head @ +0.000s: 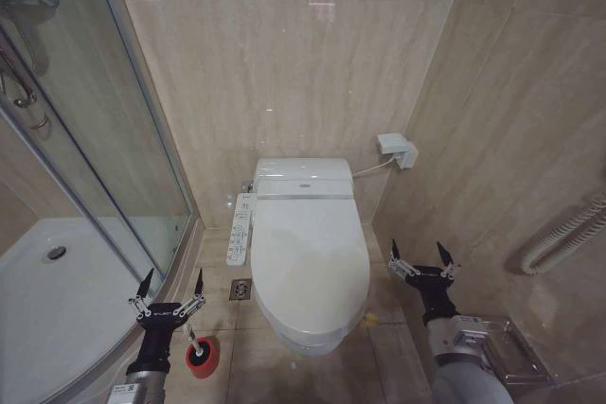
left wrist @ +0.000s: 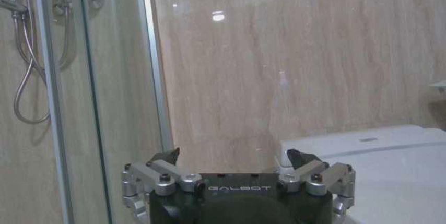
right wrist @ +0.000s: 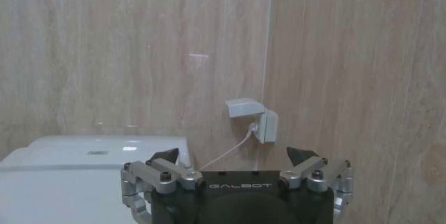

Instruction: Open the toilet lid, clean the toilet bowl with a toilet brush, close the toilet lid, and flush.

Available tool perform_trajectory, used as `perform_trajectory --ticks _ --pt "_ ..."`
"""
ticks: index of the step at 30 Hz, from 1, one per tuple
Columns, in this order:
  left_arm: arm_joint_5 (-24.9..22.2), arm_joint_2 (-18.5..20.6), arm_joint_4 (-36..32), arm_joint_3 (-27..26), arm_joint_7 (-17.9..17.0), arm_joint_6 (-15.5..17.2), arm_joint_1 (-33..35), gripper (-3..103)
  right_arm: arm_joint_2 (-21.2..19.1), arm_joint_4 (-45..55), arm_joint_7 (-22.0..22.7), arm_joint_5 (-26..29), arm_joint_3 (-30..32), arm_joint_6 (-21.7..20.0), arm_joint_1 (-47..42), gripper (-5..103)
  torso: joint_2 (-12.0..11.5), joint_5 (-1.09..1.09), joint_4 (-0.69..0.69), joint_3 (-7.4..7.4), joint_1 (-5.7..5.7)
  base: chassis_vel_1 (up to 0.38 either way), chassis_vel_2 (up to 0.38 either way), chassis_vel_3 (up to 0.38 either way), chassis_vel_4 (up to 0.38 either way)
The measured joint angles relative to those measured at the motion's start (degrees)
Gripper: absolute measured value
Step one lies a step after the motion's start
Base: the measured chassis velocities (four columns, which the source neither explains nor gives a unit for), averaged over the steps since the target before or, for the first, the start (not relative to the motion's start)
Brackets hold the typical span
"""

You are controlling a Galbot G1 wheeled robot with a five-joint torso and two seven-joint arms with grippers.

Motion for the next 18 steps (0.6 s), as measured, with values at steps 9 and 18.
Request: perform_trajectory --ticks 9,18 --pt "0.0 0.0 0.0 0.0 0.0 0.0 0.0 100 0.0 0.03 0.01 0.0 0.0 0.0 0.0 100 0.0 0.0 0.0 0.0 0.0 0.0 0.0 0.0 0.0" --pt "0.0 0.0 0.0 0.0 0.0 0.0 0.0 100 0.0 0.03 0.01 -0.01 0.0 0.02 0.0 100 0.0 0.0 0.0 0.0 0.0 0.0 0.0 0.0 0.0"
